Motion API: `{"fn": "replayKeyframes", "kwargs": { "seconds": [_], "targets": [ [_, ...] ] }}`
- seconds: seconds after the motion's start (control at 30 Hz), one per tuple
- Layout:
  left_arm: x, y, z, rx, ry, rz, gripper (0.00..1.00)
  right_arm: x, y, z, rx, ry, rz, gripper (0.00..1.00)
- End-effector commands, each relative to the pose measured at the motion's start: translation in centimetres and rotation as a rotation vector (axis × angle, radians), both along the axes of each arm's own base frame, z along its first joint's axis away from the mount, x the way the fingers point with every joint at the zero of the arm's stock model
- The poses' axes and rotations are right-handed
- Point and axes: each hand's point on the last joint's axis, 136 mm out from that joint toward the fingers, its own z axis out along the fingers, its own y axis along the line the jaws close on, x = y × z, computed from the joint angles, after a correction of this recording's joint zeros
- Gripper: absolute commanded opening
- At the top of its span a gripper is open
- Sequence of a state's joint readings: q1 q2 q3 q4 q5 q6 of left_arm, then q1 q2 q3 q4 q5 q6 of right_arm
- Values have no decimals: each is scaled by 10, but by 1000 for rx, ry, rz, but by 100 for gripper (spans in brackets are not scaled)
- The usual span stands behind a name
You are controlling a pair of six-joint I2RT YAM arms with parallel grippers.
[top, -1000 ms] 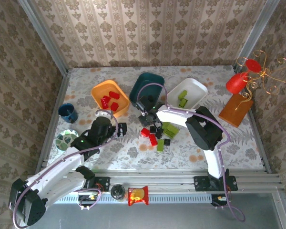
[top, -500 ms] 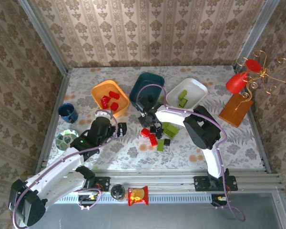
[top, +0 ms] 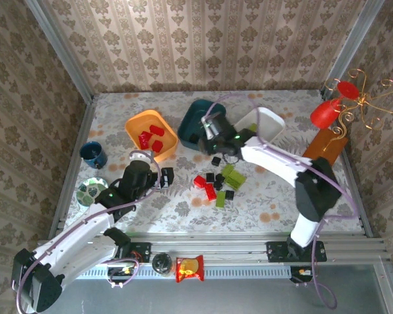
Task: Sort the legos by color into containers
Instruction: Place the lego in the container.
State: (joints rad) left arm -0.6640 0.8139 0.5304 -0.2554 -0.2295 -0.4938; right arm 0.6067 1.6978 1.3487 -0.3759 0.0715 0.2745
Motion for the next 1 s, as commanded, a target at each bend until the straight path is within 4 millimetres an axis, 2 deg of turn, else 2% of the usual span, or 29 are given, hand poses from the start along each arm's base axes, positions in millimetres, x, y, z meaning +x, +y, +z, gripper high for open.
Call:
{"fn": "replayKeyframes", "kwargs": {
  "seconds": [0.0, 0.13, 0.23, 0.4, 0.57, 0.63, 0.7, 0.77, 0.87, 0.97],
  "targets": [
    [0, 4, -2, 10, -4, 0, 100, 14, -59, -3, 4, 13, -190, 27],
    [1, 4, -5, -13, 6, 3, 100, 31, -124, -8, -19, 23, -399, 26],
    [2, 2, -6, -29, 15, -1, 100, 47, -147, -20, -20, 60, -474, 26],
    [2, -3, -7, -36, 32, -26, 100, 74, -142, -43, -66, 126, -465, 26],
    [0, -9, -9, -32, 61, -57, 100, 91, -139, -60, -84, 155, -481, 27],
    [0, -13, -10, -32, 74, -80, 100, 95, -141, -61, -98, 159, -499, 37],
    [0, -16, -13, -22, 94, -94, 100, 98, -141, -59, -94, 152, -507, 58],
    [0, -19, -14, -18, 103, -112, 100, 96, -140, -53, -83, 146, -505, 69],
    [1, -28, -17, -22, 122, -150, 100, 91, -141, -41, -63, 124, -505, 74],
    [2, -43, -18, -32, 143, -209, 99, 82, -139, -30, -38, 111, -495, 75]
  ]
}}
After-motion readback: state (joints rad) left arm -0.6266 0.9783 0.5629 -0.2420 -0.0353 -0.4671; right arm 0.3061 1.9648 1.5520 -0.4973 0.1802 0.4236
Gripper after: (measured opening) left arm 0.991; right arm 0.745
